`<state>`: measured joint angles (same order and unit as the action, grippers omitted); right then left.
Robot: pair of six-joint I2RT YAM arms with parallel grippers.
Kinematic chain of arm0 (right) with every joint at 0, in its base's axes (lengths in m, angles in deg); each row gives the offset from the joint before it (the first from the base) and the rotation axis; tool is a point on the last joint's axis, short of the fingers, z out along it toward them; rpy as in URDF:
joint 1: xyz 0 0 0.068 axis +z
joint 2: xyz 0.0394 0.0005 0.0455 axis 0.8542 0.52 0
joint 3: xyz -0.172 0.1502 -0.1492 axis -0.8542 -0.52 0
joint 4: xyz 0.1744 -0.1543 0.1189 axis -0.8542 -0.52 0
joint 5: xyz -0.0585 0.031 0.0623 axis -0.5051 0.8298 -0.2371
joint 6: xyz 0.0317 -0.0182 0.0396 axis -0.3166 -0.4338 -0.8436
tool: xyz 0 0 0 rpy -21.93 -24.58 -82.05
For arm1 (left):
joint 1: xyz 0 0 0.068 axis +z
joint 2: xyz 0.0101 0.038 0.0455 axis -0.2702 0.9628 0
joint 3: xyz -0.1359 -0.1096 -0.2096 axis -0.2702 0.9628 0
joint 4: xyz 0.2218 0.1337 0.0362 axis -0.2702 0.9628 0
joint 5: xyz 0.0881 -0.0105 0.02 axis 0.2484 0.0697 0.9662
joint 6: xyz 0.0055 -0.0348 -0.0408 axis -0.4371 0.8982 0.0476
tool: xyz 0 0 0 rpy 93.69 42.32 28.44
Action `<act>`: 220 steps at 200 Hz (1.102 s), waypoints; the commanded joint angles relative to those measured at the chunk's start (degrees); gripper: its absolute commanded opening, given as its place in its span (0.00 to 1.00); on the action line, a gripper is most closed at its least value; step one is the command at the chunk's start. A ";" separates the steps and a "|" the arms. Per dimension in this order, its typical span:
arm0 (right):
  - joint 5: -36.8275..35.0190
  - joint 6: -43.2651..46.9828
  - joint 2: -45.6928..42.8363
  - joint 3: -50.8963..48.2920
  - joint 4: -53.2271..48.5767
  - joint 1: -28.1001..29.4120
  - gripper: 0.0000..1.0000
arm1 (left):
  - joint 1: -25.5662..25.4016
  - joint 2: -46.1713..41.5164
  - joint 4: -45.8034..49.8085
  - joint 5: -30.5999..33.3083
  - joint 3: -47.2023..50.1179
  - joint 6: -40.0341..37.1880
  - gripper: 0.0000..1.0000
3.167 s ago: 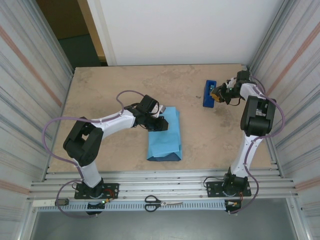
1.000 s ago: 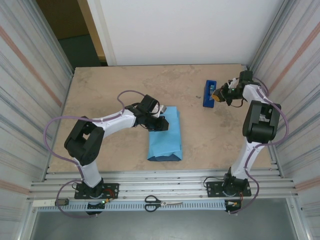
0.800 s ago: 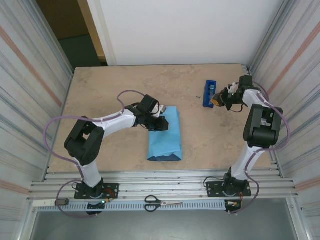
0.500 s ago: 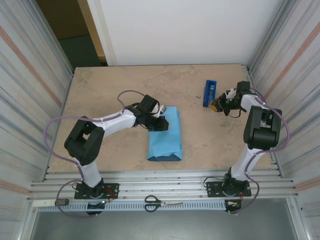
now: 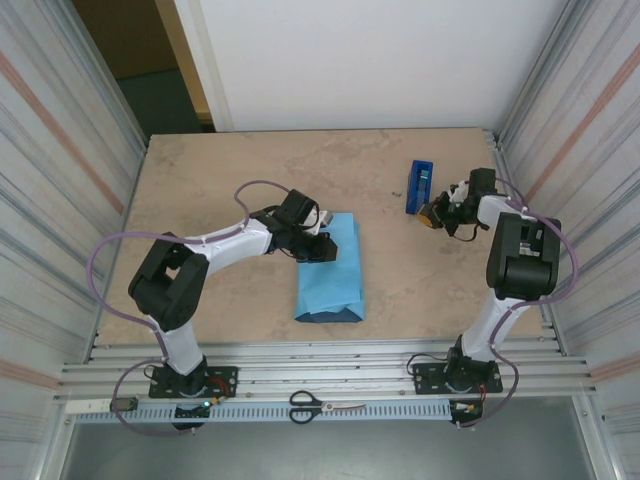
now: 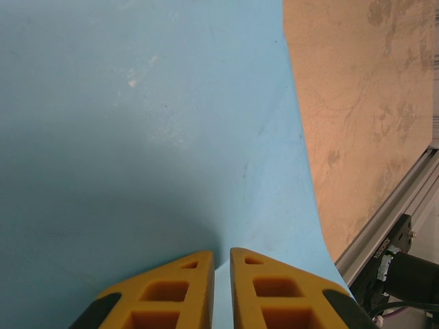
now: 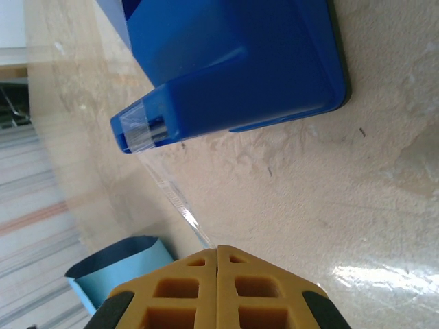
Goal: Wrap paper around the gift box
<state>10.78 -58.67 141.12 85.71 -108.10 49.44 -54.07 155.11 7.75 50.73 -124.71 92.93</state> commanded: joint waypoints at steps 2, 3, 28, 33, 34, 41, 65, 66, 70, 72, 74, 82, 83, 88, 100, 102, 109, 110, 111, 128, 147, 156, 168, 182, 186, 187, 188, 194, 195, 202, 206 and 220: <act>-4.02 2.29 -0.14 -1.71 -3.09 1.06 0.00 | -1.97 5.12 6.74 2.06 3.62 -2.01 0.14; -4.25 2.42 -0.07 -1.69 -3.07 1.06 0.00 | -1.96 5.12 6.77 2.08 3.62 -2.07 0.14; -9.10 5.13 1.79 -0.26 -3.12 1.02 0.00 | -1.95 5.12 6.89 2.33 3.92 -2.06 0.14; -10.19 5.50 2.33 0.18 -3.43 1.06 0.00 | -1.95 5.12 6.78 2.35 4.01 -2.01 0.14; -10.37 5.61 2.40 0.27 -3.51 1.06 0.00 | -1.95 5.17 6.75 2.36 4.07 -2.03 0.14; -11.28 6.05 3.31 0.89 -3.89 1.06 0.00 | -1.99 5.26 6.62 2.28 4.13 -2.05 0.14; -11.79 6.51 5.84 2.78 -4.75 0.71 0.00 | -1.95 5.39 6.59 2.25 4.14 -1.92 0.14; -11.78 6.51 5.86 2.76 -4.69 0.71 0.00 | -1.95 5.39 6.61 2.26 4.14 -1.98 0.14; -11.52 6.48 6.07 2.80 -4.59 0.64 0.00 | -1.95 5.39 6.54 2.28 4.17 -1.93 0.14; -11.40 6.50 6.14 2.88 -4.56 0.63 0.00 | -1.99 5.39 6.54 2.23 4.17 -1.99 0.14; -11.28 6.40 6.11 2.94 -4.60 0.62 0.00 | -1.96 5.34 6.65 2.24 4.15 -1.95 0.14; -11.07 6.32 6.03 3.01 -4.66 0.49 0.00 | -1.95 5.35 6.65 2.35 4.12 -1.98 0.13; -11.16 6.33 5.96 3.00 -4.65 0.51 0.00 | -1.95 5.32 6.64 2.40 4.09 -2.01 0.13; -11.22 6.29 5.53 2.87 -4.51 0.53 0.00 | -1.95 5.35 6.80 2.32 4.01 -2.00 0.13; -10.95 6.32 4.59 2.60 -4.62 0.45 0.00 | -1.95 5.39 6.75 2.28 3.96 -1.95 0.13; -10.91 6.29 4.42 2.52 -4.68 0.45 0.00 | -1.95 5.39 6.77 2.34 3.90 -1.89 0.13; -11.21 6.50 3.70 2.30 -4.83 0.52 0.00 | -1.98 5.39 6.72 2.32 3.93 -1.85 0.13; -11.36 6.55 3.70 2.30 -4.91 0.53 0.00 | -1.97 5.39 6.63 2.34 3.90 -1.86 0.13; -11.56 6.57 3.61 2.30 -5.04 0.53 0.00 | -1.96 5.39 6.63 2.31 3.89 -1.87 0.13; -13.42 7.61 3.16 2.13 -6.28 0.67 0.00 | -1.95 5.56 6.58 2.12 3.88 -1.95 0.13; -13.44 8.34 4.74 2.89 -7.21 0.36 0.00 | -1.99 5.48 6.62 2.18 3.99 -2.00 0.13; -13.52 8.54 5.10 3.24 -7.53 0.27 0.00 | -1.95 5.48 6.65 2.06 3.99 -2.05 0.13; -13.26 8.65 4.87 3.30 -7.45 0.27 0.00 | -1.96 5.39 6.66 2.14 4.10 -2.03 0.13; -11.94 8.30 4.67 3.35 -7.45 0.08 0.00 | -1.95 5.30 6.60 2.26 4.21 -1.95 0.13; -11.90 8.19 4.71 3.35 -7.45 0.06 0.00 | -1.95 5.30 6.57 2.26 4.18 -1.96 0.13; -11.83 8.18 4.73 3.35 -7.54 0.03 0.00 | -1.95 5.30 6.56 2.27 4.16 -1.91 0.13; -11.85 8.18 4.70 3.39 -7.58 0.02 0.00 | -1.95 5.30 6.55 2.23 4.15 -1.94 0.13; -11.73 8.19 4.74 3.43 -7.60 0.09 0.00 | -2.02 5.34 6.52 2.27 4.19 -1.93 0.13; -11.66 8.23 4.79 3.43 -7.66 0.09 0.00 | -1.99 5.32 6.53 2.27 4.16 -1.90 0.13; -11.76 8.24 4.95 3.59 -7.95 0.09 0.00 | -1.95 5.31 6.52 2.25 4.17 -1.99 0.13; -11.78 8.25 4.97 3.66 -8.34 0.09 0.00 | -1.98 5.30 6.46 2.27 4.23 -2.00 0.13; -10.22 8.57 4.28 3.43 -8.71 0.09 0.00 | -1.95 5.21 6.63 2.28 4.27 -2.04 0.13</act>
<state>0.85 -51.85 144.98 89.50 -111.32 49.96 -54.07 155.22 7.36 50.62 -124.55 92.52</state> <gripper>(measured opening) 0.062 0.128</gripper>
